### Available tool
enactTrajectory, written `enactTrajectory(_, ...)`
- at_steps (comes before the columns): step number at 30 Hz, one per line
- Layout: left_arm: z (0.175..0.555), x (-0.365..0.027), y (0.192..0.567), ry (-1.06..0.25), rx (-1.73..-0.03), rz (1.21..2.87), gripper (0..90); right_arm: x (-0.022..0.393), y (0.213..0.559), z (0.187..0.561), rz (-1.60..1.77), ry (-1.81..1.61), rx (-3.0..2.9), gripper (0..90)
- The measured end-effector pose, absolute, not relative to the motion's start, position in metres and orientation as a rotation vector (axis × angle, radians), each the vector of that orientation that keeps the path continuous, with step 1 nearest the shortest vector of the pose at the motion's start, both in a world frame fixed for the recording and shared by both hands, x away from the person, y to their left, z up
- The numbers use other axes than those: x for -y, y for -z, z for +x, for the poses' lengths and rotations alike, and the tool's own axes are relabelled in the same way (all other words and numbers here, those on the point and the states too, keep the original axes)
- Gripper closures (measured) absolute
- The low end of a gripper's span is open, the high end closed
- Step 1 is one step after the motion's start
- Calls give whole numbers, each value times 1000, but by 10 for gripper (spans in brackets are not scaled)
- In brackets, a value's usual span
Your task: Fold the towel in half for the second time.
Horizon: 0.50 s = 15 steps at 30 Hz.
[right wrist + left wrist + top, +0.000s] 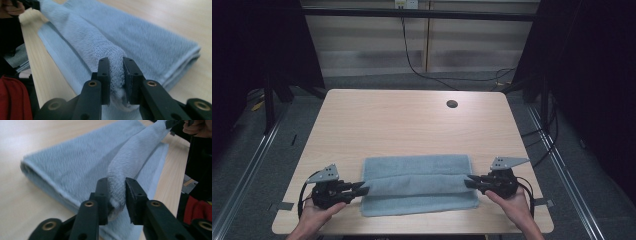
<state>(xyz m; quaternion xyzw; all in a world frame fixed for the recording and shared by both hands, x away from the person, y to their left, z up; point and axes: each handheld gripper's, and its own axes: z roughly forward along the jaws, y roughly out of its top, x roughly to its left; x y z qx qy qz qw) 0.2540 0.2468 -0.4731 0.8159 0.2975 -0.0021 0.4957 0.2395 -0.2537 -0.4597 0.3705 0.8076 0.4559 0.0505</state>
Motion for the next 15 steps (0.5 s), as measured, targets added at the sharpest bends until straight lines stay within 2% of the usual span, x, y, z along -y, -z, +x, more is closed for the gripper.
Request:
enactTrajectory(4, 242, -254, 468, 62, -682, 1902, 629, 259, 464, 226, 1158, -1454, -2408, 688)
enactTrajectory(6, 242, -256, 465, 36, -671, 1870, 592, 262, 460, 220, 1142, -1457, -2338, 655)
enactTrajectory(9, 251, -262, 469, -54, -771, 1855, 508, 265, 458, 223, 1170, -1467, -2284, 646)
enactTrajectory(12, 262, -272, 476, -128, -892, 1846, 429, 266, 462, 227, 1219, -1450, -2250, 586)
enactTrajectory(13, 265, -277, 478, -122, -910, 1833, 410, 266, 463, 227, 1232, -1436, -2238, 555)
enactTrajectory(15, 271, -282, 480, -156, -948, 1811, 403, 266, 466, 228, 1246, -1433, -2239, 550)
